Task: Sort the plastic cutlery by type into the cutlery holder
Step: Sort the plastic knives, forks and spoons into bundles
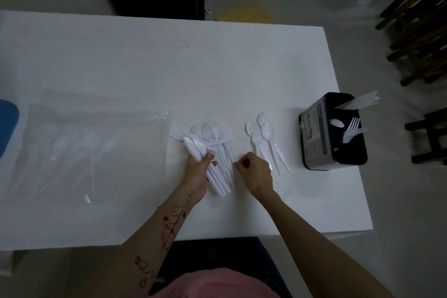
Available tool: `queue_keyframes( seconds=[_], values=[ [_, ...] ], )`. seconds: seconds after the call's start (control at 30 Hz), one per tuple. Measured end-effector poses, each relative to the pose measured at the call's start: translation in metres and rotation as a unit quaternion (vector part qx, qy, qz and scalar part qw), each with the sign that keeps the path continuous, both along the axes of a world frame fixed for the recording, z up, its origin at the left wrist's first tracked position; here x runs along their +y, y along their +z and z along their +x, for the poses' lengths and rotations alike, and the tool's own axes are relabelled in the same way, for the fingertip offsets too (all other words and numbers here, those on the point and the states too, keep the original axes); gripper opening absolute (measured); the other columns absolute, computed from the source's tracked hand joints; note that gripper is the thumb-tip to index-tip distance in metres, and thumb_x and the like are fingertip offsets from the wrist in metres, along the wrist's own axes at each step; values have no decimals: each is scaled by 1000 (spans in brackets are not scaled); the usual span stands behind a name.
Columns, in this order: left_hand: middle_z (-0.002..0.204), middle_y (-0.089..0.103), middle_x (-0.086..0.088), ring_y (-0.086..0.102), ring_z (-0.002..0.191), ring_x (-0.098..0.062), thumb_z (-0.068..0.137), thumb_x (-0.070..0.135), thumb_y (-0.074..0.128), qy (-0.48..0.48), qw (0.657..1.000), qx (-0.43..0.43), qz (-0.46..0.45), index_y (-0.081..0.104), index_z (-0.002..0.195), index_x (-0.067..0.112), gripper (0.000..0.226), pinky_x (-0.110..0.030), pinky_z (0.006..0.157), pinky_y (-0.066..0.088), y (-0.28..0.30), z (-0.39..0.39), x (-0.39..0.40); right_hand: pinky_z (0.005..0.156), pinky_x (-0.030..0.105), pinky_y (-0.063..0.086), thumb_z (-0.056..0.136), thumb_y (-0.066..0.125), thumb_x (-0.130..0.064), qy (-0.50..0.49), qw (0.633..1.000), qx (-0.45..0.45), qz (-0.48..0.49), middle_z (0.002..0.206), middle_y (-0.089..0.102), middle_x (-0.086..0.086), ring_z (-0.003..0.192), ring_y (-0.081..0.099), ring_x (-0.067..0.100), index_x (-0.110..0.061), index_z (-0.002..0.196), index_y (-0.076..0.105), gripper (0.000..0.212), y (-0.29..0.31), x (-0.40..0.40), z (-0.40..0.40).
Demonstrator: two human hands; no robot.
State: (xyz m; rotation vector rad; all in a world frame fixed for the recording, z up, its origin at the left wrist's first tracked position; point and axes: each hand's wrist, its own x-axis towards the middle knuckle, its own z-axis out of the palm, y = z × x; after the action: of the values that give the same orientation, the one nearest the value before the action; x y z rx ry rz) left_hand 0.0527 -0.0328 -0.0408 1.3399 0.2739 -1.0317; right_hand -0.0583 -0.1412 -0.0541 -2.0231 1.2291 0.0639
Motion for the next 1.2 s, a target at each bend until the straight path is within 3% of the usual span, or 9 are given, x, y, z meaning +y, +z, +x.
queue_keyframes(
  seconds=[0.07,0.2,0.27,0.43,0.57,0.7,0.9,1.2],
  values=[
    [110,64,-10,60,94,-23,95,6,52,-1,1000,4,6,54,127,9,32,-37,81,53,0,-1,0,75,31,55,93,63,-22,-10,1000,-2,1,79,62,-3,72,59,13,-13,89,61,10,-1,-3,-3],
    [107,67,-9,63,96,-24,96,6,51,-8,1000,5,0,56,123,9,28,-35,77,54,2,-4,-2,71,25,50,87,71,-32,-15,1000,3,9,79,60,-6,73,59,11,-17,89,60,19,-2,-1,-4],
    [114,65,-13,61,103,-29,95,7,52,-6,1000,9,3,54,126,7,31,-37,80,54,0,-5,-3,69,24,46,88,70,-25,-9,1000,6,17,80,60,-5,74,58,13,-15,90,60,14,-1,-1,-2],
    [95,63,-5,60,84,-18,94,5,54,8,1000,21,10,53,125,4,30,-30,71,51,1,-5,-8,76,33,56,92,64,-21,-27,1000,6,7,78,61,-3,73,60,15,-13,87,60,10,-1,-8,-4],
    [94,62,-4,60,86,-18,95,6,54,3,1000,21,16,53,123,4,28,-31,71,51,0,-6,-11,70,28,50,87,72,-34,-20,1000,20,11,82,62,-2,75,61,15,-15,91,59,23,0,-7,-4],
    [95,62,-4,60,86,-18,95,7,54,3,999,21,26,54,120,7,25,-32,72,51,-1,-6,-12,68,26,45,93,64,-20,-16,999,40,13,82,61,1,76,61,17,-14,88,57,11,2,-11,0],
    [100,62,-5,59,86,-18,94,8,56,1,1000,21,15,55,117,9,23,-35,79,51,-4,-3,-13,67,28,52,92,63,-25,-75,995,-32,64,84,69,0,77,65,16,-15,91,63,10,4,-16,-11],
    [94,62,-4,59,86,-18,93,4,56,2,1000,21,12,58,98,16,13,-32,73,51,-4,3,-20,75,28,55,95,62,-22,-143,982,-98,73,88,70,-1,80,68,17,-11,96,65,11,7,-10,-17]
  ],
)
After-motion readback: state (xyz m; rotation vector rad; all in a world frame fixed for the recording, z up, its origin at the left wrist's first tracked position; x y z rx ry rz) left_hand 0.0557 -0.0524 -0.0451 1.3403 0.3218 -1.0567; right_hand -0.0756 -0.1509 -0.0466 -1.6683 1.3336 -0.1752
